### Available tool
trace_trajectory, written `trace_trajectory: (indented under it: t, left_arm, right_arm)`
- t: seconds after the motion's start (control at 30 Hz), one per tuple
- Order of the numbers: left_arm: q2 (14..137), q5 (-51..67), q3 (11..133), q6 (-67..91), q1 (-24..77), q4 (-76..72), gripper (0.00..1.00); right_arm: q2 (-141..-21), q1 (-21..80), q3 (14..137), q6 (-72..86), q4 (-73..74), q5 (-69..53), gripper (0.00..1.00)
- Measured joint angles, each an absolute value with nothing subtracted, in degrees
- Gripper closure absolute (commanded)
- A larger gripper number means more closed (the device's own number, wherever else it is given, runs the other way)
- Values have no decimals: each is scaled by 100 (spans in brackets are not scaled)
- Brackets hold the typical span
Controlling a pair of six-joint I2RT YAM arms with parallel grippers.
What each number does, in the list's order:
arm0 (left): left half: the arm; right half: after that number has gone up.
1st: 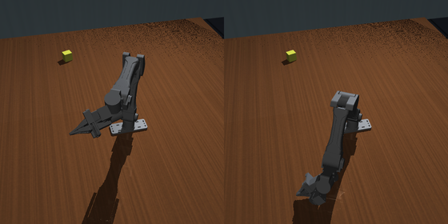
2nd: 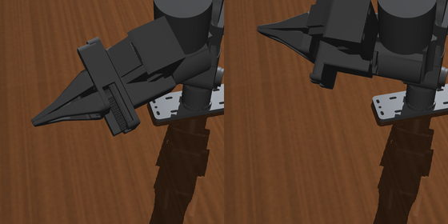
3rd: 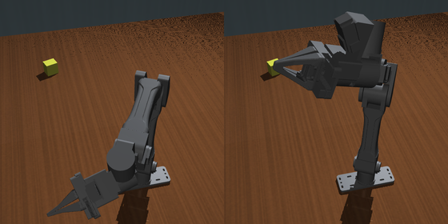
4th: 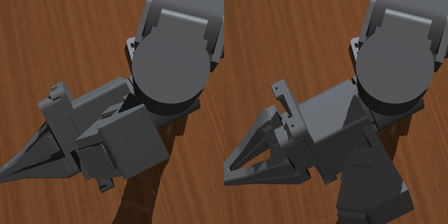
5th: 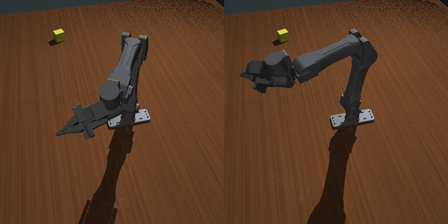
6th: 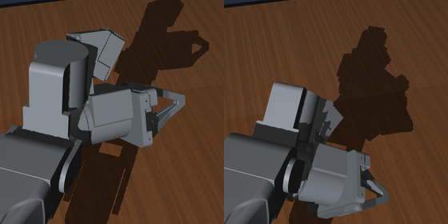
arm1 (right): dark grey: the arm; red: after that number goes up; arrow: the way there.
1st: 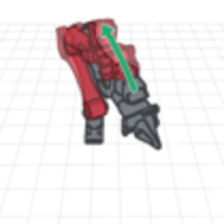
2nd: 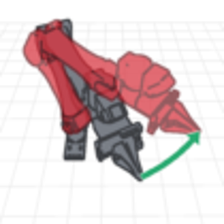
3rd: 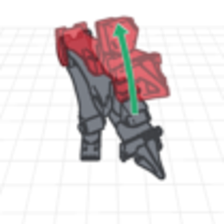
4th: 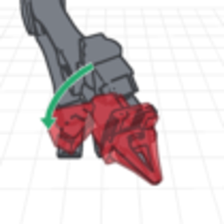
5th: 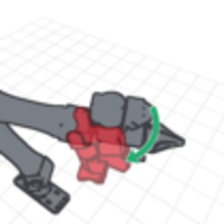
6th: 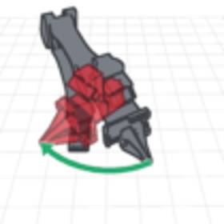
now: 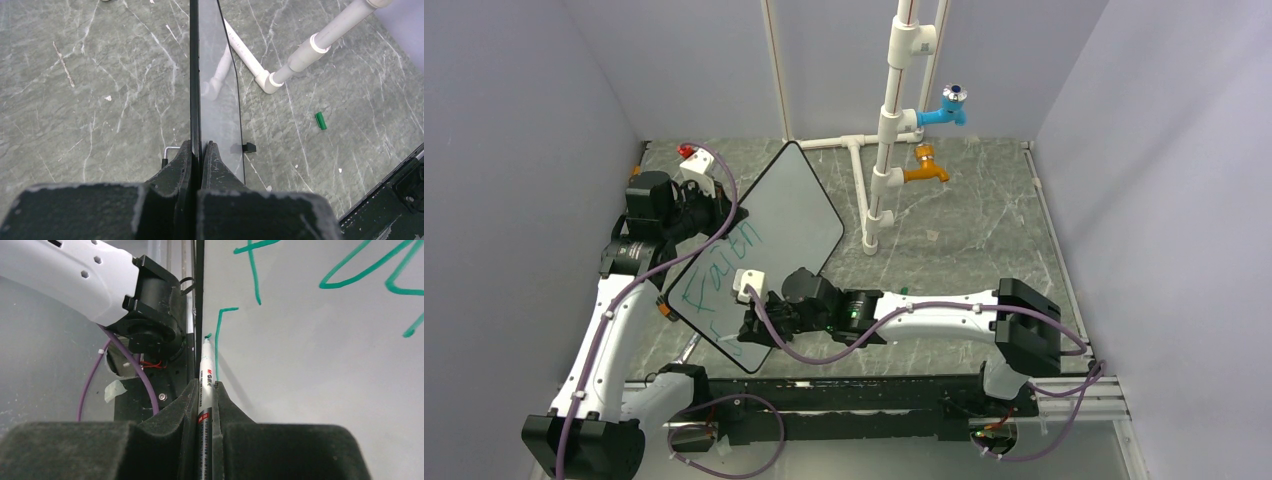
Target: Write a sentence on the whiteboard
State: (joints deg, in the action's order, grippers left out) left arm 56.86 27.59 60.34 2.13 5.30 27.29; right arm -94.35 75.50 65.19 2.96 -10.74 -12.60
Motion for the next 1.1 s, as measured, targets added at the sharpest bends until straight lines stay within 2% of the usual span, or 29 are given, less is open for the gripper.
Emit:
trace_trajectory:
  t: [1.1]
  left_arm:
    - [5686,2762,6034,200,530,2727,100]
  right_arm:
    - [-9480,7463,6528,318,-1074,-1310,100]
